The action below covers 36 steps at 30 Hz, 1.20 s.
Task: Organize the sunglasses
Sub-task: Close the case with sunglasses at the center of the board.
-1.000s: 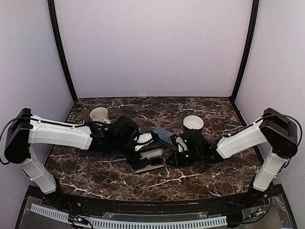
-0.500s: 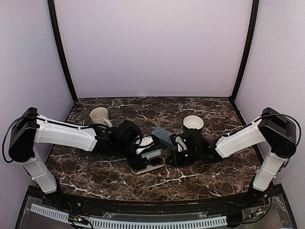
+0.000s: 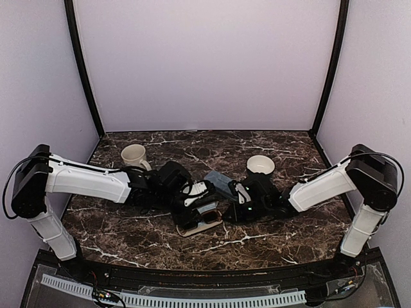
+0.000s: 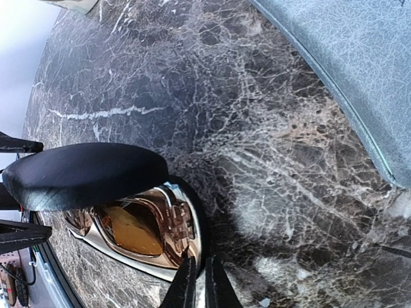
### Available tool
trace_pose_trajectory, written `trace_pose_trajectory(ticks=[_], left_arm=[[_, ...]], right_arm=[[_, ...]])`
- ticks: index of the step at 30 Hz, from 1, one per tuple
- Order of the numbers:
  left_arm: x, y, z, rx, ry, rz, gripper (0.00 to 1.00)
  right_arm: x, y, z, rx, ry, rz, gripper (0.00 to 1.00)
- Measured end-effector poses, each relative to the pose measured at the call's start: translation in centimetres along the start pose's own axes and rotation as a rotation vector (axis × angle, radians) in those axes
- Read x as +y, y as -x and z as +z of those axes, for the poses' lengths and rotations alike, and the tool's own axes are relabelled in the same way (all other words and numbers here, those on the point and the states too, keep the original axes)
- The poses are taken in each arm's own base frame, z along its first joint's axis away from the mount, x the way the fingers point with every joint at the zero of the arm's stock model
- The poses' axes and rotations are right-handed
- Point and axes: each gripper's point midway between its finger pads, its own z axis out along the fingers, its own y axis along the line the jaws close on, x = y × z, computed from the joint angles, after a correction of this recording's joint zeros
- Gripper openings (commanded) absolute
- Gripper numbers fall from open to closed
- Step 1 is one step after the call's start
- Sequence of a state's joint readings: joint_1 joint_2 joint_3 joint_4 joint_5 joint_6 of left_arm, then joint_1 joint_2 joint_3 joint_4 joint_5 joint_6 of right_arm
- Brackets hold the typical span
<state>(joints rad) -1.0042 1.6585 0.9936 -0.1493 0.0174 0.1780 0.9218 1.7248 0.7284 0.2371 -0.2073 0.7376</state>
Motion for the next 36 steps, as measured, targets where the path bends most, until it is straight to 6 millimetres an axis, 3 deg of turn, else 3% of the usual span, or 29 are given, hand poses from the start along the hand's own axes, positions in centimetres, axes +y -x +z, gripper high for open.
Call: trace_pose_trajectory(ticks=[11,36], left_arm=[[-0.3,0.1,0.0,-0.001,-0.004,0.003,0.50],[-2.4,0.0,0.0,-0.001,0.046,0.046,0.59]], right_arm=[[-0.1,0.1,0.2,0.004,-0.012,0.004,0.04],[-0.2,0.5,0.5,0.001,-0.031,0.010,0.01]])
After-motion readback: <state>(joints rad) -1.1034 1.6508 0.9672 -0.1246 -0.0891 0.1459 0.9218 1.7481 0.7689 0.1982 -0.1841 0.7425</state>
